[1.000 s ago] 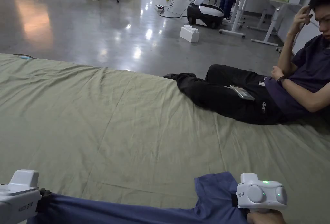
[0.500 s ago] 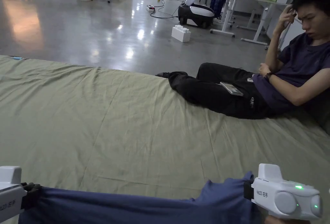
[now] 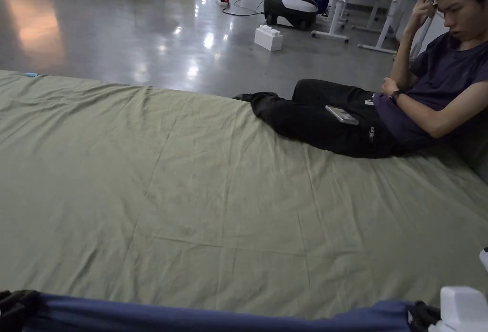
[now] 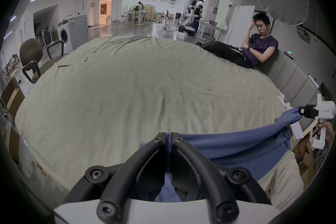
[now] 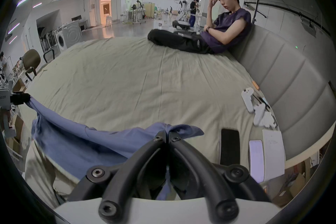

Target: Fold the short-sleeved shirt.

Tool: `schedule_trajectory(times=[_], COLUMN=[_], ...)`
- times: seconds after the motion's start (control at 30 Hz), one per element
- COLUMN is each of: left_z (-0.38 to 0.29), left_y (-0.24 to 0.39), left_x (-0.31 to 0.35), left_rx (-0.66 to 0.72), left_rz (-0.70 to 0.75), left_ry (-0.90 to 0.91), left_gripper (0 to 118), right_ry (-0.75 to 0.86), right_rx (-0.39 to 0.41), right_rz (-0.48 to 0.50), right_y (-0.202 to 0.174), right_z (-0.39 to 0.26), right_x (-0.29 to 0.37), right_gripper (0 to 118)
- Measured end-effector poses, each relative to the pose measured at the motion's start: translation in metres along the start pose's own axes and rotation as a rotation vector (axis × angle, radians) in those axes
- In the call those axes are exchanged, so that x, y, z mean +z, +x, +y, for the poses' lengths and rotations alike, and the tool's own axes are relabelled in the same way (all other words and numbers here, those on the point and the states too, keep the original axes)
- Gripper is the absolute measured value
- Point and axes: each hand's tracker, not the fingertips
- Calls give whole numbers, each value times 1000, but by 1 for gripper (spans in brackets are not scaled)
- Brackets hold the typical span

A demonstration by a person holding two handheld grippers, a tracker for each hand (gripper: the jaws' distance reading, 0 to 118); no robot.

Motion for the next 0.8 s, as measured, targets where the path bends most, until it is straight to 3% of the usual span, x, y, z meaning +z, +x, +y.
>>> schedule_trajectory(times=[0.4, 0.7, 0.77, 0.8], left_z=[-98, -107, -100, -98], left_y=[-3, -5, -7, -7], left_x=[-5, -29, -25, -22], left_rx=[-69, -74, -54, -42], left_rz=[14, 46, 47, 48], left_ry=[-268, -286, -285, -274], left_gripper=[5, 10, 16, 24], right_ry=[-251, -270, -262, -251], right_rx=[12, 34, 55, 62], right_rz=[-2, -25, -51, -83], right_y=[-5, -23, -24, -25], right_z=[-101, -125, -121, -118], right_x=[-24, -48, -43, -37], right_gripper=[2, 4, 10, 22])
